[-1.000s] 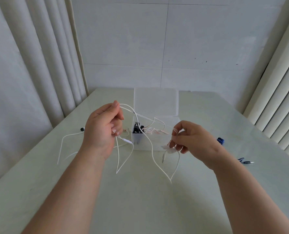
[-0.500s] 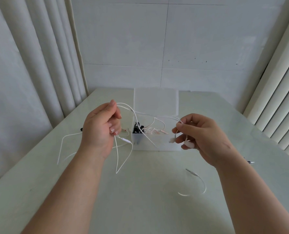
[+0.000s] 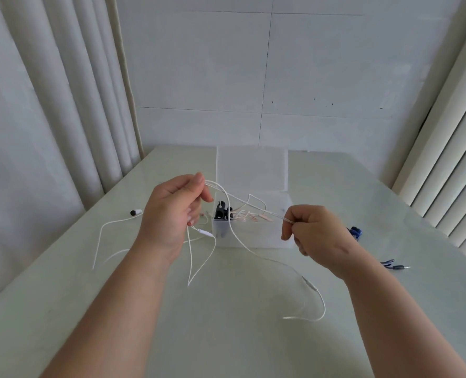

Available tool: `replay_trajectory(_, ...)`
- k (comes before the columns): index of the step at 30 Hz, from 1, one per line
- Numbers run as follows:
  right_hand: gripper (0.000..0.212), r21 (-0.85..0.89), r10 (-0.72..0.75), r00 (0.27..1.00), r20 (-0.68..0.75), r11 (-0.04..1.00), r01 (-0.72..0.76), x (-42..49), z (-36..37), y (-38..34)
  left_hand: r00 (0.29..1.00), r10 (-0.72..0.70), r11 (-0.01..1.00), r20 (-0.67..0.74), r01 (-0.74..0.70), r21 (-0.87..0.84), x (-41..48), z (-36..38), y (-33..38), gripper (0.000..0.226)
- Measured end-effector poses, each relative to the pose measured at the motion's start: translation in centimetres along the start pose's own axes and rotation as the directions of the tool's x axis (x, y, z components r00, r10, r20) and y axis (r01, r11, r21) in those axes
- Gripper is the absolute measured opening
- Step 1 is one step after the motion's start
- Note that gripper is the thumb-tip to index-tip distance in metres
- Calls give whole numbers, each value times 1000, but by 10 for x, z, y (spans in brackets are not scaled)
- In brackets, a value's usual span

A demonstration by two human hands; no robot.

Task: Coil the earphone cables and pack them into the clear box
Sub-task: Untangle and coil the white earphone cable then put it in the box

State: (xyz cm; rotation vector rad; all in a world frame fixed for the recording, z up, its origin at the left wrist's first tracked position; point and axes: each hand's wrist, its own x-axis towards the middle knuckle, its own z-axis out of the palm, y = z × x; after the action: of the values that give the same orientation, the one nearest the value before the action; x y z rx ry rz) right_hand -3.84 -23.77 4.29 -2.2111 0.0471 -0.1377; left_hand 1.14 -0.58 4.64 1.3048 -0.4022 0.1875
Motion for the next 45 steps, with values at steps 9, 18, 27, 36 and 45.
replay_trajectory(9,30,150,-88,714,695,988,-25,-12,-6,1,996,31,991,-81,-20,131,3,-3,-4,33)
replay_trajectory(18,24,215,-59,995,-86,974,76,7,-16,13,975,78,953,-210,-11,304,8,-18,-1,46)
replay_trajectory(27,19,-165,-71,924,-374,986,9,8,-21,18,912,402,334,78,-226,915,0,-13,-4,47)
replay_trajectory(36,32,33,33,920,-390,999,-22,8,-29,19,951,273,337,-148,49,940,3,-22,-10,34)
replay_trajectory(45,21,-102,45,998,36,994,-41,5,-25,21,846,286,413,-449,314,855,7,-34,-4,34)
